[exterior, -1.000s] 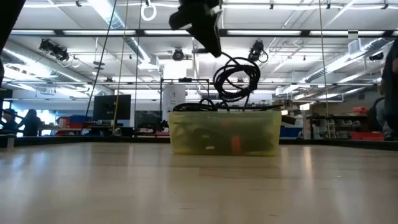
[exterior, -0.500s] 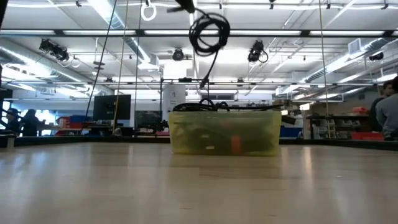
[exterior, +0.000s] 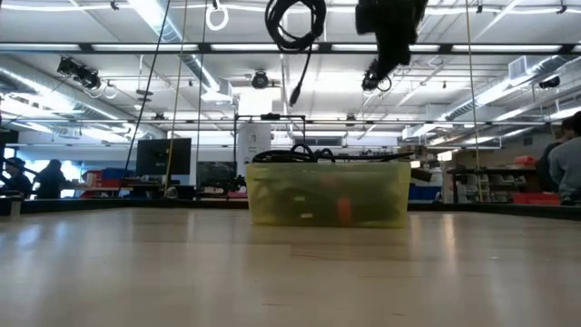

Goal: Pick and place USB-C Cables
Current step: Put the black charger cable into the yellow bin

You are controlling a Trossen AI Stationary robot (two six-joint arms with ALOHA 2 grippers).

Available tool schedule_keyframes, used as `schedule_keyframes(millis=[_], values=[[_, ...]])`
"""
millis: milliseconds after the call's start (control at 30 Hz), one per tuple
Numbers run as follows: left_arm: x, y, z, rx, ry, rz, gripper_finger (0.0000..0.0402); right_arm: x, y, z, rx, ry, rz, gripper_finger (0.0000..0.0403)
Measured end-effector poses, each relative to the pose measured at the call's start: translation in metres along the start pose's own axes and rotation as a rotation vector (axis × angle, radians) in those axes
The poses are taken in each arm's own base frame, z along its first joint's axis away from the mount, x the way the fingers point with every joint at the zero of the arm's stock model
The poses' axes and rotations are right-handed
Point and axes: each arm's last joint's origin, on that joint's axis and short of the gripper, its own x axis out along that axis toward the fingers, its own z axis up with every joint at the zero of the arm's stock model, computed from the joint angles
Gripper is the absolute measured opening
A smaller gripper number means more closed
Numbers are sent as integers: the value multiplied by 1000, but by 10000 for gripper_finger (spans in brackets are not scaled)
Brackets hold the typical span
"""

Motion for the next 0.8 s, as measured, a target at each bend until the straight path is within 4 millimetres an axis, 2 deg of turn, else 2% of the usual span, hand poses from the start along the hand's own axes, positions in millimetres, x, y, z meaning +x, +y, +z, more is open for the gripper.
schedule_keyframes(millis=[133,267,367,500,800], values=[[2,-6,-1,-22,14,-81,17,32,-3,-7,33,15,-1,7],[8,-16,-2,-7,24,-116,17,49,-3,0,46,-100,49,3],[14,-24,-4,-20,34,-144,17,51,-2,7,54,-191,105,3],[32,-44,-8,-39,13,-174,17,49,-1,13,45,-247,122,2],[80,-96,-33,-64,-70,-185,17,45,1,12,47,-255,160,1]])
